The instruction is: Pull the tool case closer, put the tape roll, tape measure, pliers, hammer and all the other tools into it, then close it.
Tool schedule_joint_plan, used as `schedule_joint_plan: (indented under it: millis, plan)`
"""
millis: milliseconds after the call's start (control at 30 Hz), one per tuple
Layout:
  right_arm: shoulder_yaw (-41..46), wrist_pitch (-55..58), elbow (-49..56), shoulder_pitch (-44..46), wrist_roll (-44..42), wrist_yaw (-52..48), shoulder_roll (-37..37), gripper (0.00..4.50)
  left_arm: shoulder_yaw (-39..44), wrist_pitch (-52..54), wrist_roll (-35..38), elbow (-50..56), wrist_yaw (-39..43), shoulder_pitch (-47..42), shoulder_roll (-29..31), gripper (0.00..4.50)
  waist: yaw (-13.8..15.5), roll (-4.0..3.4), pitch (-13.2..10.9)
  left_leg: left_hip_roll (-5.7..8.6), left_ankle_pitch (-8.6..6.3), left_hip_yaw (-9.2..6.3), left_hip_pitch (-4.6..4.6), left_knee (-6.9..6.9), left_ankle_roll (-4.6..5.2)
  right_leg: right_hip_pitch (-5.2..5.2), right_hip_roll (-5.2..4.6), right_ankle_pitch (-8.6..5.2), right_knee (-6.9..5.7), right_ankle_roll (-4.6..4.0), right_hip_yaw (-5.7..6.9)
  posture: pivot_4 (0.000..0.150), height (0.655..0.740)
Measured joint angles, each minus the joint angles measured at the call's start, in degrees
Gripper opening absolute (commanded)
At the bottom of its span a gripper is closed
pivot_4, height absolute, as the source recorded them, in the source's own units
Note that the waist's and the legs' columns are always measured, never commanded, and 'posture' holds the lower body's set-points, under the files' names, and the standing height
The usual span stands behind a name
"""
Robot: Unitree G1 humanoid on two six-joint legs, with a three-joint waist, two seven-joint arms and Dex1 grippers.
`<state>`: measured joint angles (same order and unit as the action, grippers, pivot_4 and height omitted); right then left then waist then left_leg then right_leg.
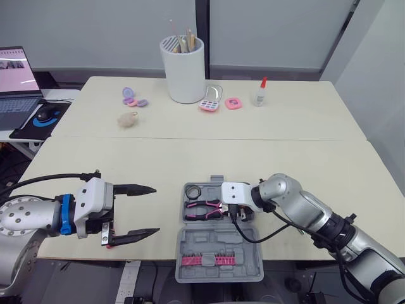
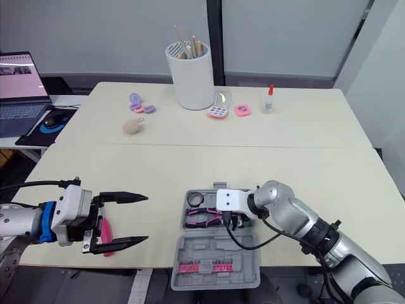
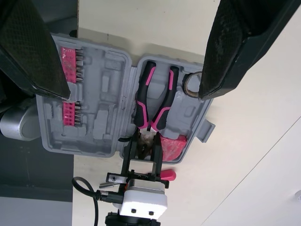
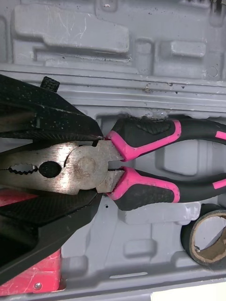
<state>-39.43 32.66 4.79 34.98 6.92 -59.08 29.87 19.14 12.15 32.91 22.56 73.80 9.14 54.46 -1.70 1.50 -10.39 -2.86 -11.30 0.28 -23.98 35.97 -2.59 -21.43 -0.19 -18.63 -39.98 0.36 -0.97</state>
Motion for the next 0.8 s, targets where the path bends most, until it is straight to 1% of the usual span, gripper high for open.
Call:
schedule_joint_plan:
  millis: [400,433,500,567,700,800]
  plan:
    - [0.1,-3.3,-2.7,-0.5,1.7,0.0,-1.4,1.27,0.0,-0.1,-0.2,0.0,-0.2,0.0,0.0,4.50,0.0,0.00,0.0,0.00,0.00,0.00,0.00,0.00,0.00,0.00,0.00,0.00,0.00,0.00,0.00,0.150,0.7400]
    - [0.1,-3.4,-2.7,-0.6,1.7,0.0,-1.4,1.83,0.0,-0.1,-0.3,0.0,-0.2,0.0,0.0,4.50,0.0,0.00,0.0,0.00,0.00,0.00,0.01,0.00,0.00,0.00,0.00,0.00,0.00,0.00,0.00,0.150,0.7400]
    - [0.5,-3.6,-2.8,-0.8,1.7,0.2,-1.6,2.17,-0.1,-0.3,-0.5,-0.1,-0.4,-0.1,-0.2,4.50,0.0,0.00,0.0,0.00,0.00,0.00,0.01,-0.01,0.00,0.01,0.00,0.00,0.00,0.00,0.00,0.150,0.7400]
    - [1.1,-3.4,-2.9,-0.9,1.3,-0.1,-1.6,2.68,-0.3,-0.4,-0.7,-0.1,-0.5,-0.4,-0.3,4.50,0.0,0.00,0.0,0.00,0.00,0.00,0.00,-0.01,0.00,0.01,0.00,0.00,0.00,0.00,0.00,0.150,0.7400]
    - [3.6,-2.9,-2.5,-1.1,-1.3,-1.7,-1.7,2.68,-1.0,-0.9,-1.4,-0.5,-0.5,-1.0,-0.4,4.50,0.0,0.00,0.0,0.01,0.00,0.00,0.00,0.00,0.00,0.01,0.00,0.00,0.00,0.00,0.00,0.150,0.7400]
    - [7.2,-1.3,-0.8,-0.9,-4.5,-2.7,-2.0,2.68,-1.5,-1.4,-1.6,-1.1,-0.4,-1.9,-0.7,4.50,0.0,0.00,0.0,0.00,0.00,-0.01,0.00,0.00,0.00,0.01,0.00,0.00,0.00,0.00,0.01,0.150,0.7400]
